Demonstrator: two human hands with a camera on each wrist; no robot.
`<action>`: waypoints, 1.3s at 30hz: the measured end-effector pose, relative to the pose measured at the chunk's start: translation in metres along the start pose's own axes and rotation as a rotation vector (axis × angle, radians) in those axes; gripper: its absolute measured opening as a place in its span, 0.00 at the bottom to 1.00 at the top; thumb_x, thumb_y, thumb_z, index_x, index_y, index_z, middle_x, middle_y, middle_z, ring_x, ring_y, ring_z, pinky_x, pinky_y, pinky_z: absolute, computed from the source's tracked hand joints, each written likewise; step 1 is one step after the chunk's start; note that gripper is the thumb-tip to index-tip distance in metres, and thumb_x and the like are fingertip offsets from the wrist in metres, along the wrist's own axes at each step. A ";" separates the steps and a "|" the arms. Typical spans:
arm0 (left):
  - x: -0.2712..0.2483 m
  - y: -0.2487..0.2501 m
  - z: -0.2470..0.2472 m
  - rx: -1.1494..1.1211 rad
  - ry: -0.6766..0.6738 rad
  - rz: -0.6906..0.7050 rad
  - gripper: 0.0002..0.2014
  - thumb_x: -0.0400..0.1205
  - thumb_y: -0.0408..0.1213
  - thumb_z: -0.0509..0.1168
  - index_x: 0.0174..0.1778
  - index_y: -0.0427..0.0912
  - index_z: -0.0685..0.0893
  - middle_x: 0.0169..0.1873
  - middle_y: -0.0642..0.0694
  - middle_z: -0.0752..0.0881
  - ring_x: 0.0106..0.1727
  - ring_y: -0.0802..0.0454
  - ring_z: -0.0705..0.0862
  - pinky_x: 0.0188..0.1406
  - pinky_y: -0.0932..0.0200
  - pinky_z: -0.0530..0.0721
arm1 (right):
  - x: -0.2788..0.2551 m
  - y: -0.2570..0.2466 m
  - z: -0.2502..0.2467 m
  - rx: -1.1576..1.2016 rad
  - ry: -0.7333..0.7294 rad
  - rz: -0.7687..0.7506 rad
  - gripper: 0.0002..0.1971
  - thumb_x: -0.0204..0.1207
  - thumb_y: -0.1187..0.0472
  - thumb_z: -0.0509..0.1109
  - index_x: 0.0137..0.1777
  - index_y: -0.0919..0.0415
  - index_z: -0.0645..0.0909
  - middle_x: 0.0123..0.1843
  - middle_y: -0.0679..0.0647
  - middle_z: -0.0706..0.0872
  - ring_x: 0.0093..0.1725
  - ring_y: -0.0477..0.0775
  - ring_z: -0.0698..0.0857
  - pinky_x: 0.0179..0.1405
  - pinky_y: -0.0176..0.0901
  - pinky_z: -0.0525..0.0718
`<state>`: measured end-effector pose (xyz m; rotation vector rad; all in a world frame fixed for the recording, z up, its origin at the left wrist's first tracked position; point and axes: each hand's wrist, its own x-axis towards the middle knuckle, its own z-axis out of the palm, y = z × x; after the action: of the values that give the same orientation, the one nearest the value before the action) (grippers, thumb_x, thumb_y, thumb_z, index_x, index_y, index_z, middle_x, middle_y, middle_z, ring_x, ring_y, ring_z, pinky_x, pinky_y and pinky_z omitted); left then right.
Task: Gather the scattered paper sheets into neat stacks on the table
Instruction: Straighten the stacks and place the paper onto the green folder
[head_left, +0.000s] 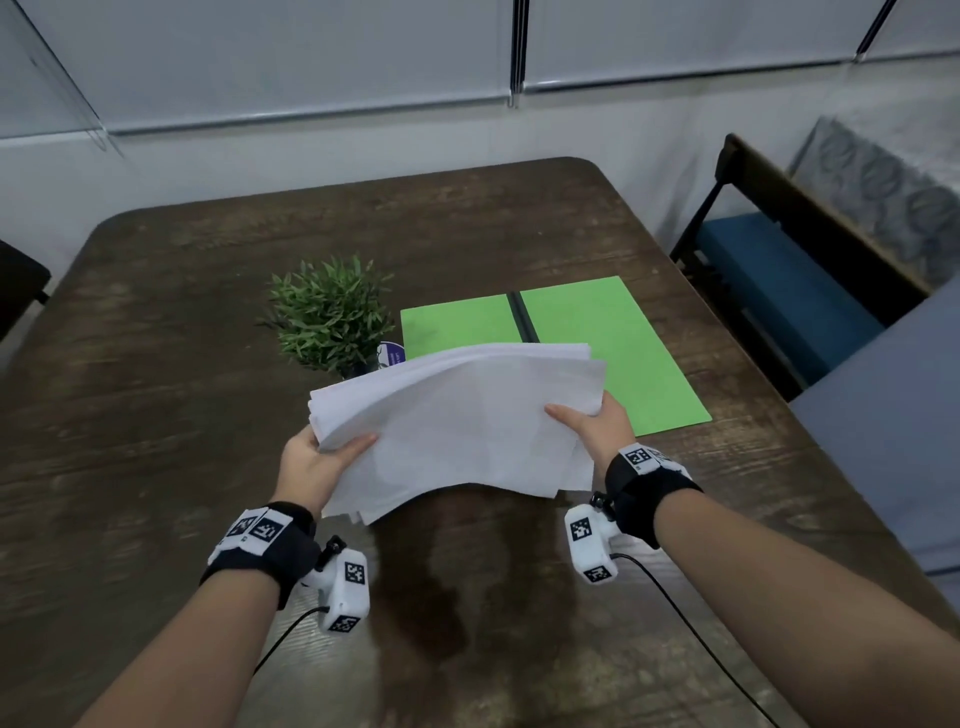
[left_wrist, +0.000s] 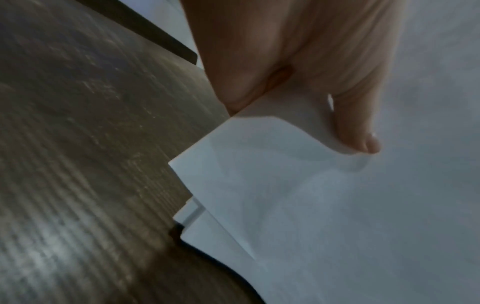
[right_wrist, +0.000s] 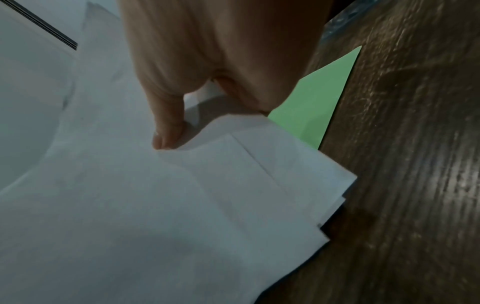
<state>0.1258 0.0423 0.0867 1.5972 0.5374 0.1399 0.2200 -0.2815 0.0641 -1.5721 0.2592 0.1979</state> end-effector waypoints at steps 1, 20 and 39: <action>0.000 0.000 -0.002 -0.021 0.006 -0.017 0.18 0.69 0.34 0.79 0.55 0.45 0.86 0.49 0.47 0.90 0.52 0.47 0.88 0.53 0.50 0.86 | -0.001 -0.001 0.000 -0.007 -0.009 -0.004 0.16 0.66 0.64 0.82 0.52 0.55 0.82 0.51 0.53 0.90 0.50 0.58 0.89 0.51 0.53 0.86; -0.005 -0.039 -0.009 0.101 0.002 -0.056 0.36 0.64 0.37 0.82 0.68 0.41 0.77 0.56 0.47 0.87 0.56 0.54 0.85 0.58 0.55 0.82 | -0.004 0.027 -0.013 -0.104 -0.038 0.006 0.26 0.63 0.52 0.84 0.59 0.58 0.80 0.53 0.51 0.88 0.49 0.47 0.87 0.41 0.36 0.83; -0.002 -0.024 -0.005 0.246 -0.110 -0.318 0.15 0.81 0.36 0.69 0.61 0.34 0.78 0.56 0.41 0.86 0.40 0.52 0.85 0.29 0.63 0.83 | -0.003 0.012 -0.001 -0.360 -0.109 -0.029 0.24 0.70 0.56 0.81 0.62 0.60 0.77 0.54 0.50 0.85 0.53 0.52 0.85 0.53 0.43 0.80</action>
<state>0.1156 0.0462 0.0647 1.7220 0.7362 -0.2601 0.2133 -0.2827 0.0532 -1.9134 0.1186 0.3200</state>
